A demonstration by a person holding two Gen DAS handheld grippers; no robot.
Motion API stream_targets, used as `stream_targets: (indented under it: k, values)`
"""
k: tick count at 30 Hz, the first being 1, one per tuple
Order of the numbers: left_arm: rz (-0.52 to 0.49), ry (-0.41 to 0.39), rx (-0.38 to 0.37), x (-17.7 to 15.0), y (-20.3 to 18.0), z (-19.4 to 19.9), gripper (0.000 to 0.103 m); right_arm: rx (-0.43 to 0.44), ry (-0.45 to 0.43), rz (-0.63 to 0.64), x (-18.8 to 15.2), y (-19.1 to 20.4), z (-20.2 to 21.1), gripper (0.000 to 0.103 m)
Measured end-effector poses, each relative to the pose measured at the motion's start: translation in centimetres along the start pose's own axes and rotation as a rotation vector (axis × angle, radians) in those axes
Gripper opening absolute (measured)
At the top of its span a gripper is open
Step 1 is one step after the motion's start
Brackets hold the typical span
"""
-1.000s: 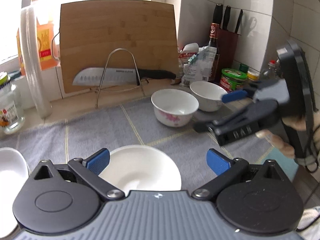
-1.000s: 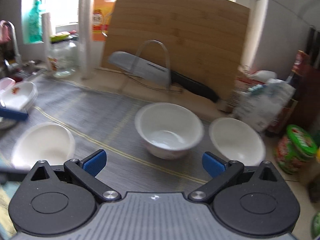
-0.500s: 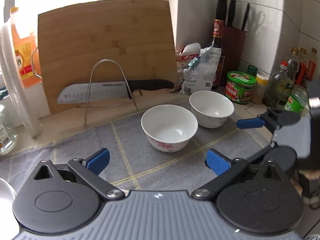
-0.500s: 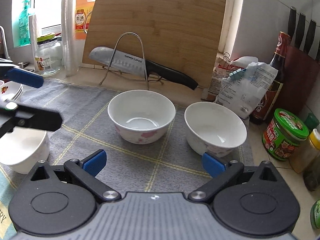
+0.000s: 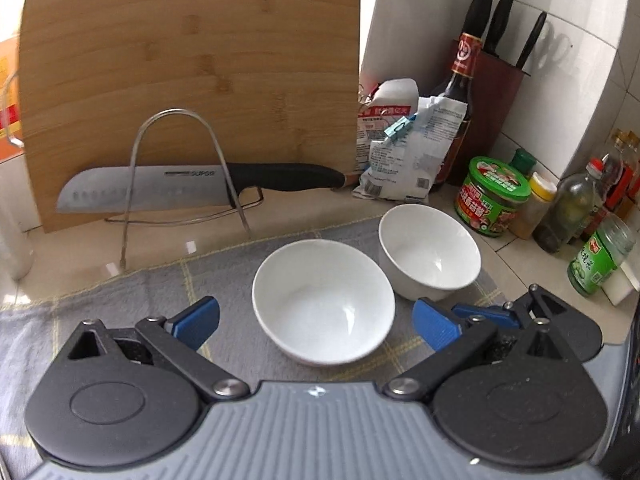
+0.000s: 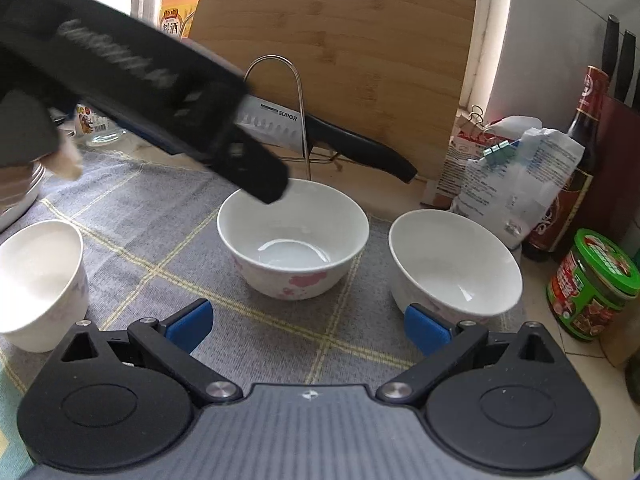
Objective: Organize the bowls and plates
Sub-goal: 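Move the left gripper to another white bowl and close on its rim, then lift and carry the bowl with the left gripper toward the placed bowl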
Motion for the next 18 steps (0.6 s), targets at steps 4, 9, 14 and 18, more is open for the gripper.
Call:
stream_targets:
  k: [4, 9, 14, 18]
  values:
    - [0.006, 0.033, -0.020, 1.0, 0.4, -2.0, 0.102, 0.012, 0.002, -0.005, 0.3, 0.1, -0.9, 0.103]
    - [0.033, 0.070, -0.054, 1.5, 1.0, -4.1, 0.102, 0.033, 0.000, 0.000, 0.7, 0.4, -1.9, 0.103]
    - [0.034, 0.095, -0.067, 1.7, 1.4, -5.8, 0.101, 0.049, 0.001, 0.024, 1.0, 0.9, -3.0, 0.103]
    - [0.041, 0.108, -0.075, 1.8, 1.7, -6.7, 0.099, 0.053, 0.000, 0.042, 1.2, 1.2, -3.6, 0.103]
Point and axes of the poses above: each gripper's, at about its wrist camera, not at the fingertips, and z roughly against the way its jaws point, y to its left, x to its top, the point moved 4 cm from there along -z, roughly the way its jaws point, and after that the axes turned 7 degrees about -z, right-handed, at the moved point
